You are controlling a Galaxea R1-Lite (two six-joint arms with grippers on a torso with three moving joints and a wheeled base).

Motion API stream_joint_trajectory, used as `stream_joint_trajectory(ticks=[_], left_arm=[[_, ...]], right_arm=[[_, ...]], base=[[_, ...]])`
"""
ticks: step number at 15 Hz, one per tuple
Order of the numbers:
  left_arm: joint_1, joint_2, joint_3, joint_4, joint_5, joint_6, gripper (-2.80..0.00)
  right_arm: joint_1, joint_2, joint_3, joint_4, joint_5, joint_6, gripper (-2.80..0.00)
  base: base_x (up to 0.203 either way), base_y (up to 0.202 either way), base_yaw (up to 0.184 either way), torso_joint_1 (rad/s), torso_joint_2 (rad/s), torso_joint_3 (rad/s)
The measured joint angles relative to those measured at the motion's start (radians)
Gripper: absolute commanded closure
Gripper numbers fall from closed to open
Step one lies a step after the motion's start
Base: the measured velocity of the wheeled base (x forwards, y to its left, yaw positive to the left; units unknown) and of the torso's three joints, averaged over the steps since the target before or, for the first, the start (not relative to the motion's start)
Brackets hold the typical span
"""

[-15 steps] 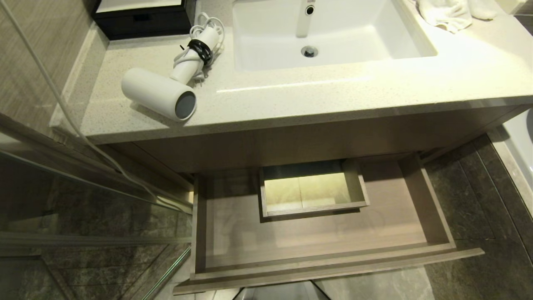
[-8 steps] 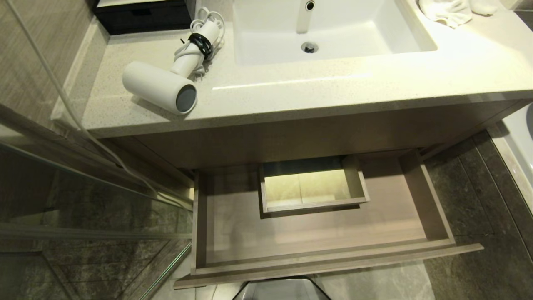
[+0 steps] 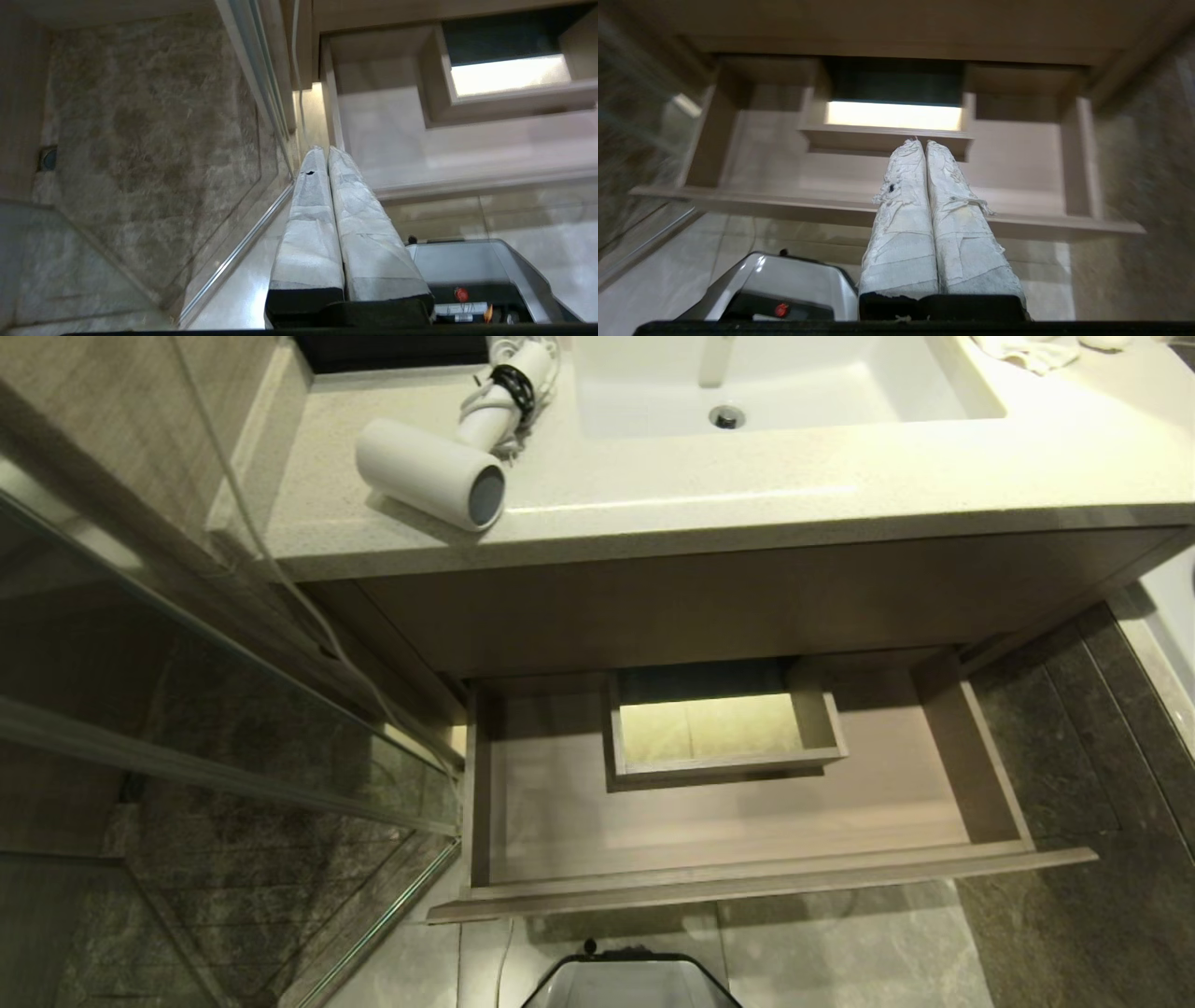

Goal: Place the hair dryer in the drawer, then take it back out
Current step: Pick up the hairdryer

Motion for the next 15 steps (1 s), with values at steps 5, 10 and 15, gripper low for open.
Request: stream_joint_trajectory(ticks=[5,10,15], left_arm=[[0.001,0.0,0.0,0.001,0.0,-0.001,0.0],[0.001,0.0,0.0,0.0,-0.002,0.002,0.0],[0.001,0.0,0.0,0.0,-0.001,0.001,0.0]], right_arm=[[0.001,0.0,0.0,-0.002,0.001,-0.001,0.0],[0.002,0.0,0.0,-0.002,0.001,-0.001,0.0],[0.001,0.0,0.0,-0.002,0.002,-0.007,0.0]], base=[[0.0,0.0,0.0,0.0,0.0,0.0],[0.0,0.0,0.0,0.0,0.0,0.0],[0.0,0.0,0.0,0.0,0.0,0.0]])
